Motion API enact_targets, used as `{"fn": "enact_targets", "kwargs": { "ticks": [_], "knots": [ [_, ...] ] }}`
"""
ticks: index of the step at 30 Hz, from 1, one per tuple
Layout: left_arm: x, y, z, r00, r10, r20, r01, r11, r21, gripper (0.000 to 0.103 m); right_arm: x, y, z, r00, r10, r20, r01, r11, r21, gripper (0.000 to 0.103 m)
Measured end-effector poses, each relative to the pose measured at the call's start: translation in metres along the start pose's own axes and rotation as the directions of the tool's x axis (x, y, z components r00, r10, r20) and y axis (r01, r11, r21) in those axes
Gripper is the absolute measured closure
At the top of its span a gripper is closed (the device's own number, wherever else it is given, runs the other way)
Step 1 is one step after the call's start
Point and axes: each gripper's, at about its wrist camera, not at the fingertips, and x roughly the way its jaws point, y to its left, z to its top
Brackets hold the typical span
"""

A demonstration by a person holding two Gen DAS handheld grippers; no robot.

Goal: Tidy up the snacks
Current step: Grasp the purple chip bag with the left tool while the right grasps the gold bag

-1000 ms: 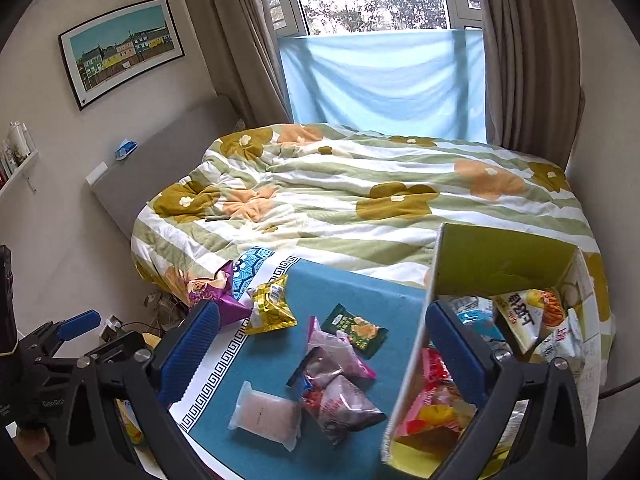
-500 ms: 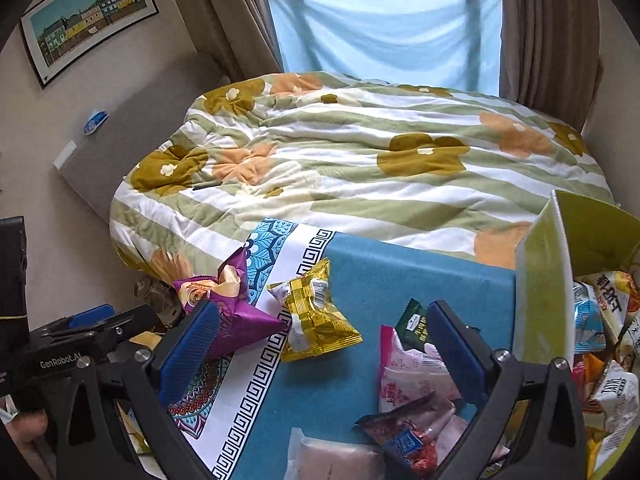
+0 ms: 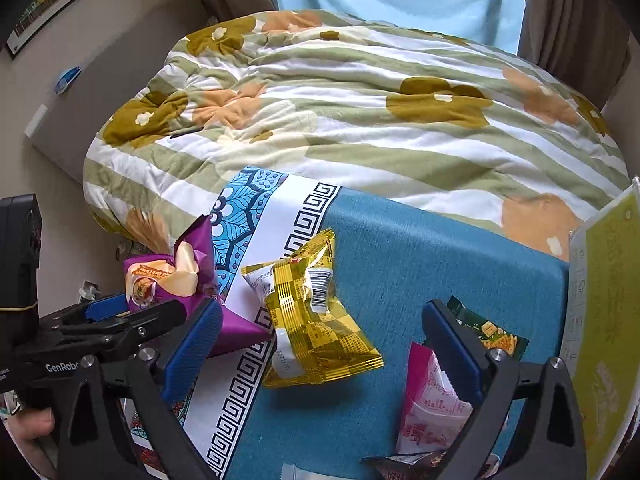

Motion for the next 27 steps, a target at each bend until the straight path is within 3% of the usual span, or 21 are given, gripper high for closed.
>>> {"fn": "enact_targets", "kwargs": {
  "ticks": [7,9,10,17,27],
  "knots": [
    [0.015,0.008,0.009,0.999,-0.047,0.005,0.047,0.999,-0.023,0.003,0.032,-0.005,0.0,0.995,0.054,-0.083,-0.055,0.998,-0.005,0.015],
    [0.022,0.006,0.009,0.998,-0.06,-0.012,0.06,0.998,-0.016,0.012,0.039,-0.007,0.0,0.993,0.062,-0.104,-0.063,0.998,-0.007,0.018],
    [0.027,0.004,0.008,0.998,-0.055,-0.03,0.055,0.998,-0.01,0.022,0.042,-0.008,0.0,0.991,0.064,-0.113,-0.065,0.998,-0.006,0.02],
    [0.03,0.0,0.005,0.999,-0.031,-0.032,0.031,0.999,0.011,0.04,0.058,-0.006,-0.001,0.982,0.085,-0.169,-0.091,0.996,-0.027,0.029],
    [0.018,0.001,0.003,1.0,0.015,-0.011,-0.015,0.998,0.057,0.045,0.078,0.0,-0.002,0.973,0.098,-0.207,-0.106,0.994,-0.026,0.038]
  ]
}}
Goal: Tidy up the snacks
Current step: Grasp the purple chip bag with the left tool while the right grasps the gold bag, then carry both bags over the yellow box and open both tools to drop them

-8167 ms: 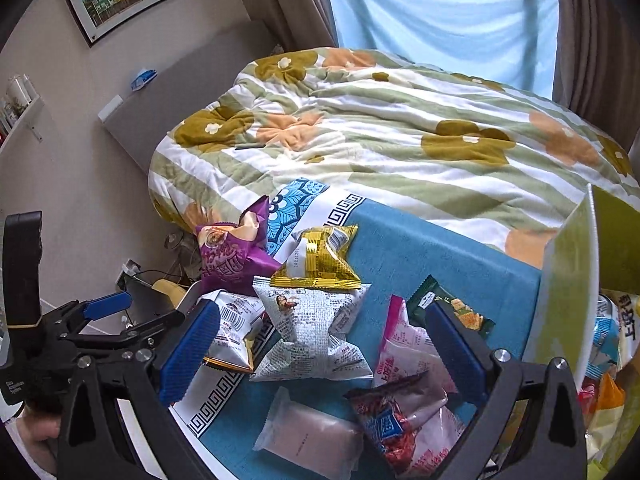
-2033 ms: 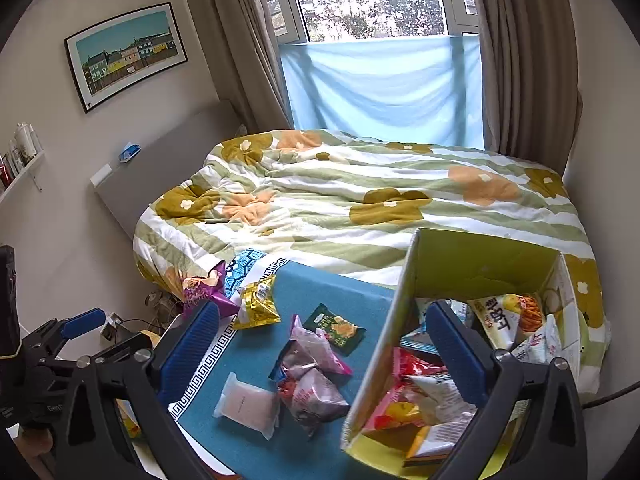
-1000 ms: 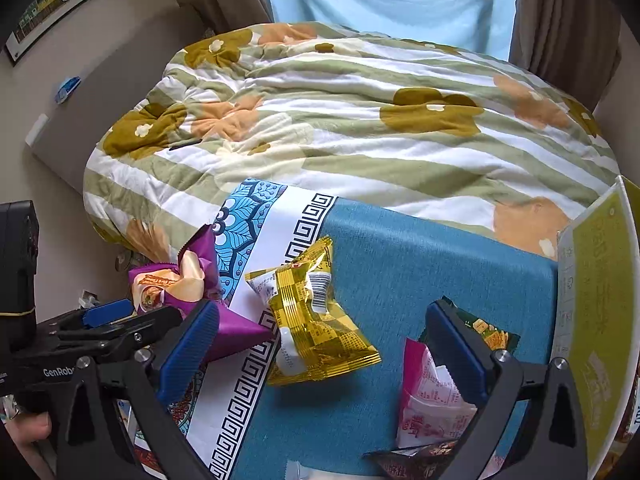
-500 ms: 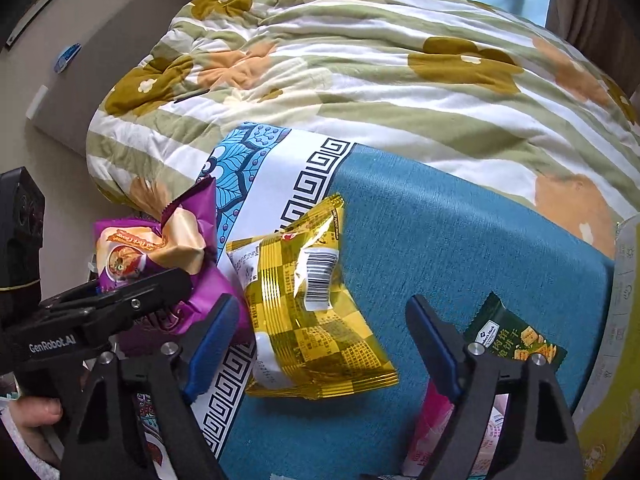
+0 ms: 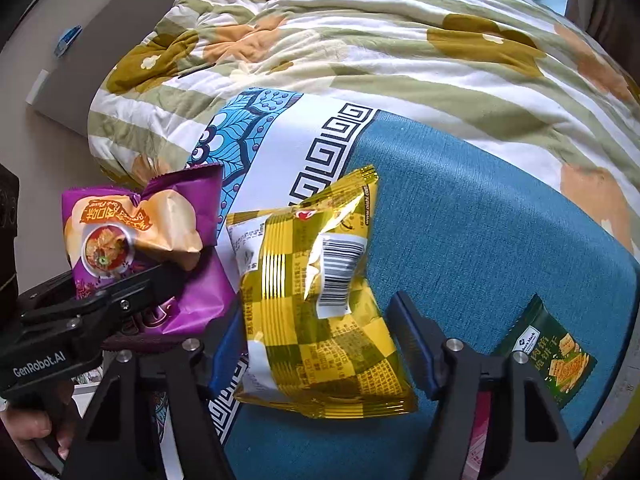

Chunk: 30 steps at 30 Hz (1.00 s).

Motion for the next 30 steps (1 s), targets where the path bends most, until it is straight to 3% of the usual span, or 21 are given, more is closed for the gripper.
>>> {"fn": "enact_targets", "kwargs": {
  "ticks": [12,21,30],
  "knots": [
    [-0.02,-0.003,-0.009,0.999,0.026,0.039,-0.027,0.999,0.022,0.05,-0.005,0.01,-0.003,0.999,-0.012,0.042,0.014,0.999,-0.047,0.066],
    [-0.06,-0.026,-0.02,0.994,0.001,0.106,-0.012,0.995,0.1,0.052,-0.054,0.024,-0.018,0.989,-0.022,0.146,0.029,0.998,-0.047,0.067],
    [-0.115,-0.077,-0.029,0.983,-0.084,0.166,0.041,0.968,0.246,0.052,-0.137,0.029,-0.05,0.954,-0.09,0.285,0.088,0.996,0.021,0.067]
  ]
}}
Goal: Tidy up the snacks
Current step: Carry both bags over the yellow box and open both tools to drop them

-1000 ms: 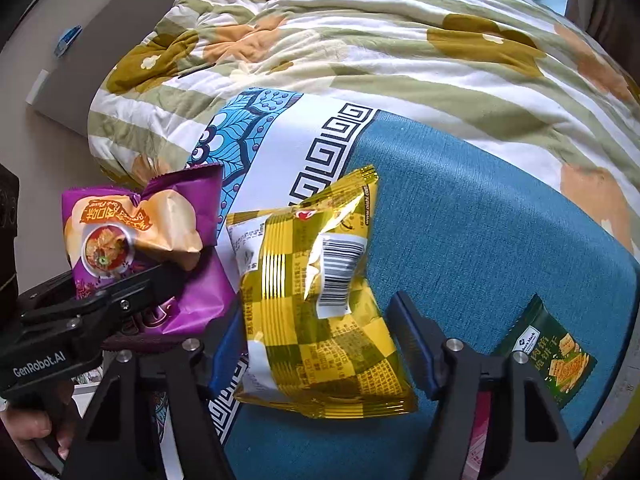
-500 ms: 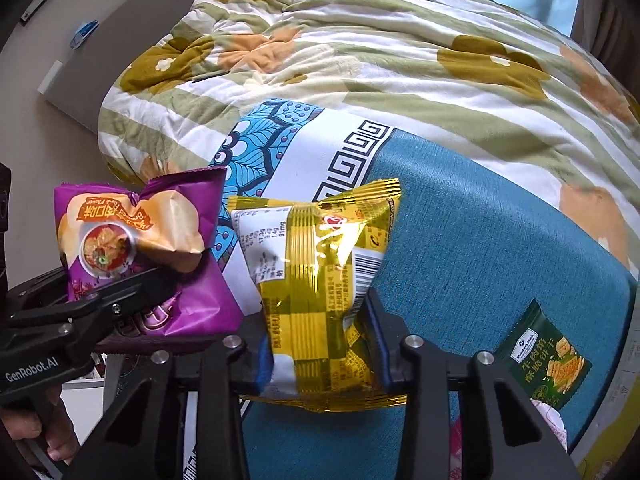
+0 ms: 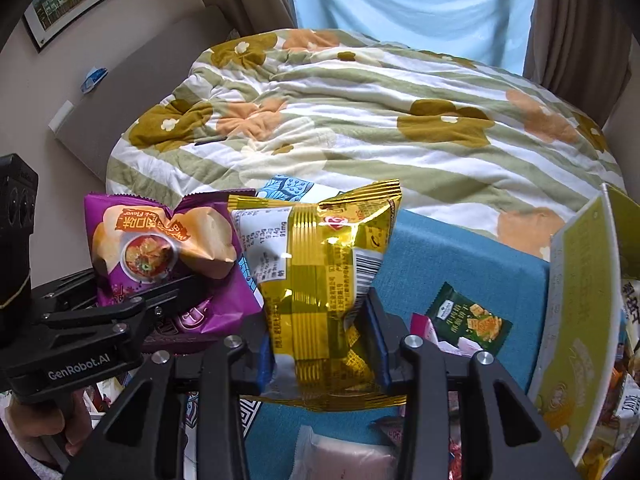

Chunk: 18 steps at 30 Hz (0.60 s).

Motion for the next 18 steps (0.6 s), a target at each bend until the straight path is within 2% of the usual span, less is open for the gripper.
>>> {"fn": "enact_targets", "kwargs": {
  "ticks": [9,14,18],
  "knots": [
    [-0.026,-0.097,0.019,0.994,-0.087,0.068,0.079,0.99,0.117,0.052,-0.088,-0.047,-0.011,0.988,-0.065,0.139,0.05,0.993,0.107,0.067],
    [-0.017,-0.169,0.027,0.987,-0.125,0.097,0.11,0.983,0.146,0.052,-0.129,-0.099,-0.021,0.974,-0.1,0.201,0.07,0.986,0.151,0.067],
    [0.005,-0.233,0.034,0.981,-0.171,0.088,0.157,0.976,0.149,0.052,-0.155,-0.155,-0.031,0.969,-0.13,0.212,0.092,0.979,0.18,0.067]
  ]
}}
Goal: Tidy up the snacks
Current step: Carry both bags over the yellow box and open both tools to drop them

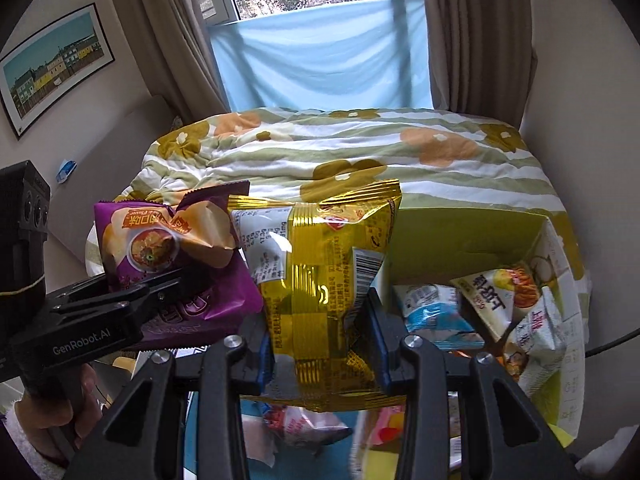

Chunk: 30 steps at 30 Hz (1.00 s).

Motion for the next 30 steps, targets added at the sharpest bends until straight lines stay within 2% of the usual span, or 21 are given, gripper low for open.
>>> {"fn": "enact_targets", "kwargs": {
  "ticks": [6,10,13,15,16,17,19,26,30],
  "knots": [
    [0.064,-0.071,0.017,0.998,-0.055,-0.036,0.055,0.998,-0.014,0.052,-0.018,-0.087,0.01,0.999,-0.034,0.014,0.033,0.999,0.027,0.067],
    [0.107,-0.103,0.02,0.993,-0.081,-0.084,0.078,0.996,-0.037,0.052,-0.017,-0.133,0.015,0.999,-0.044,-0.002,0.044,0.998,0.034,0.067],
    [0.135,-0.119,0.022,0.99,-0.073,-0.117,0.068,0.997,-0.043,0.052,-0.014,-0.16,0.019,0.999,-0.038,-0.019,0.039,0.998,0.039,0.067],
    [0.149,-0.128,0.023,0.991,-0.033,-0.132,0.029,0.999,-0.034,0.047,-0.01,-0.172,0.021,0.999,-0.032,-0.03,0.033,0.999,0.041,0.067],
    [0.153,-0.131,0.023,0.991,0.002,-0.136,-0.005,1.0,-0.023,0.036,-0.008,-0.177,0.021,0.999,-0.027,-0.036,0.028,0.999,0.042,0.067],
    [0.155,-0.133,0.023,0.991,0.039,-0.129,-0.041,0.999,-0.013,0.02,-0.006,-0.182,0.022,0.999,-0.02,-0.043,0.022,0.999,0.044,0.067],
    [0.15,-0.134,0.023,0.992,0.086,-0.096,-0.086,0.996,0.003,0.005,0.0,-0.189,0.023,0.999,-0.008,-0.054,0.01,0.999,0.047,0.067],
    [0.125,-0.116,0.017,0.979,0.19,-0.078,-0.187,0.981,0.048,0.004,0.018,-0.199,0.023,0.995,0.046,-0.09,-0.041,0.997,0.065,0.067],
    [0.104,-0.111,0.013,0.97,0.239,-0.039,-0.235,0.968,0.092,0.004,0.022,-0.194,0.024,0.994,0.033,-0.101,-0.029,0.999,0.044,0.067]
  ]
}}
